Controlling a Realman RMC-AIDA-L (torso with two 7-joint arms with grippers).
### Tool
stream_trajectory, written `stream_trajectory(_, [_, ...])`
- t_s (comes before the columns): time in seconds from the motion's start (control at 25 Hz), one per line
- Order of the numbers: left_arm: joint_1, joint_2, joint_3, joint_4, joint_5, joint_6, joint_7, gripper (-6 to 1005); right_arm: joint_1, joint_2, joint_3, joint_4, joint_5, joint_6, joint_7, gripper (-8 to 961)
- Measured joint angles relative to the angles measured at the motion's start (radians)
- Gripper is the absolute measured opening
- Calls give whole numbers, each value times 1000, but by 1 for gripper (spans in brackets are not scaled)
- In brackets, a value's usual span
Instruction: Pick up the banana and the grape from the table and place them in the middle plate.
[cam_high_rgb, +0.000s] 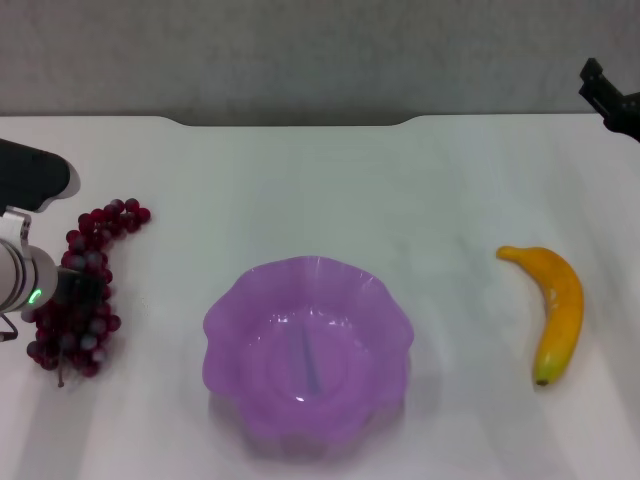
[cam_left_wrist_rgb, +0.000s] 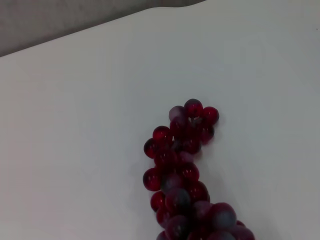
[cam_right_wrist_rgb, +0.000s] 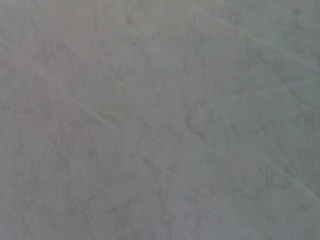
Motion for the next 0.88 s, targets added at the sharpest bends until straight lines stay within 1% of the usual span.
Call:
stream_trajectory(0.6, [0, 1, 0, 1, 0, 0, 5, 236, 1, 0, 0, 0, 0, -3, -7, 889])
stream_trajectory(0.88, [0, 0, 8, 20, 1, -1, 8, 232, 0, 0, 0, 0, 0, -3, -8, 889])
